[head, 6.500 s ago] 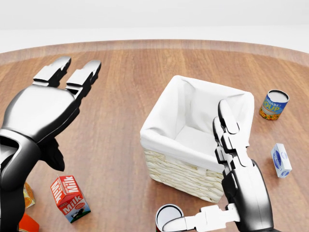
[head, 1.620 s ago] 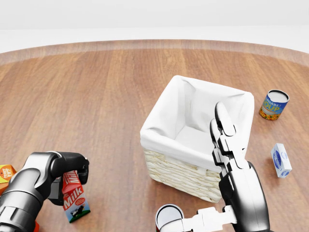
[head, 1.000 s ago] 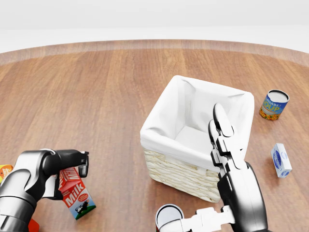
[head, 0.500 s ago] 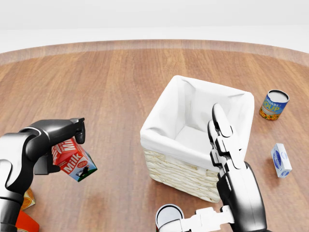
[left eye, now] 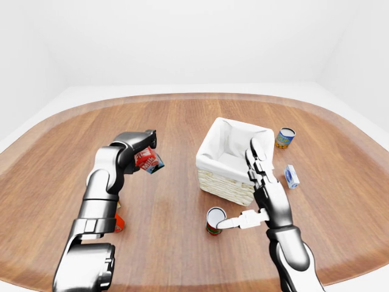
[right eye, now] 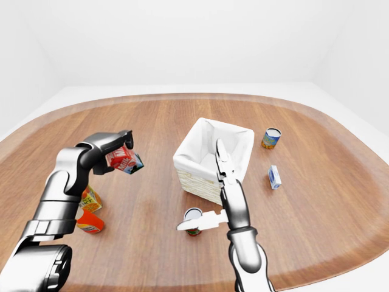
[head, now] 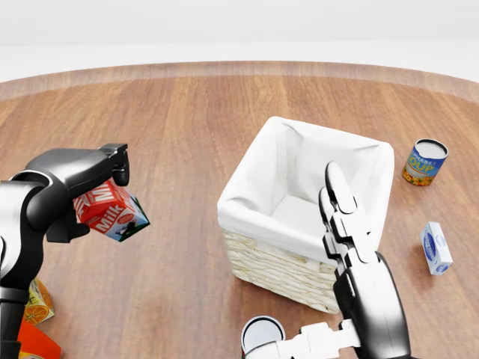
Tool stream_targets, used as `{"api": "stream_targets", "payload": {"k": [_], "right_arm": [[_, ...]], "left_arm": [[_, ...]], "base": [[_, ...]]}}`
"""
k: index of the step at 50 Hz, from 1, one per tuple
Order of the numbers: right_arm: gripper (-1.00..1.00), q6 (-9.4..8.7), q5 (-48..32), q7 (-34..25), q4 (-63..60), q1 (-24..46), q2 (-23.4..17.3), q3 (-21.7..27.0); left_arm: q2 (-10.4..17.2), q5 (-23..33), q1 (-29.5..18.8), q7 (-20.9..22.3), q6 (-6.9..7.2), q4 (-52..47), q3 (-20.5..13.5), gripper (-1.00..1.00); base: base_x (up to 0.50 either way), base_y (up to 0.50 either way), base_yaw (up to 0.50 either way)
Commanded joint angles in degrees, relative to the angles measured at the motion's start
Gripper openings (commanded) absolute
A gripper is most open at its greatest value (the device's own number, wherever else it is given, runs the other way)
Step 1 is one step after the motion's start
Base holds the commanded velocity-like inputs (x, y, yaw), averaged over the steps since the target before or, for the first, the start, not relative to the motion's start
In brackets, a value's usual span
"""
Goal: Pick the milk and place it in the basket.
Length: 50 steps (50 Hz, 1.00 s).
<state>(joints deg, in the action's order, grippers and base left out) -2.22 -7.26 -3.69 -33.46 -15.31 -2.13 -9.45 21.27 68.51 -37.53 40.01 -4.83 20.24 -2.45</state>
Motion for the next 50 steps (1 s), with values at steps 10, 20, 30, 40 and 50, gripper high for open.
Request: {"api": "stream_targets", "payload": {"k": [10,20,30,40,50], "right_arm": [[1.00,0.10,-0.53,0.32,0.26,0.02,-0.14,-0.99],[1.00,0.34,-0.58,0.52,0.50,-0.10,-0.29,-1.36],[1.00,0.55,-0.59,0.59,0.81,-0.13,-0.45,-1.82],[1.00,0.89,-0.47,0.51,0.96,-0.25,-0.44,-1.62],[1.00,0.72,-0.41,0.46,0.69,-0.28,-0.43,-1.56]], "left_arm": [[-0.85,2.27,-4.83,-0.01,0.87,-9.05,-1.13,-1.00],[-2.45,3.64,-5.61,-0.01,1.11,-10.38,0.13,-1.00],[-3.84,5.07,-7.28,-0.01,0.76,-10.46,0.79,-1.00],[-5.95,6.56,-8.19,-0.01,0.82,-11.83,1.87,-1.00],[-6.66,7.99,-9.02,-0.01,0.41,-12.77,2.09,-1.00]], "base": [[0.00,0.00,0.00],[0.00,0.00,0.00],[0.00,0.00,0.00],[0.00,0.00,0.00],[0.00,0.00,0.00]]}}
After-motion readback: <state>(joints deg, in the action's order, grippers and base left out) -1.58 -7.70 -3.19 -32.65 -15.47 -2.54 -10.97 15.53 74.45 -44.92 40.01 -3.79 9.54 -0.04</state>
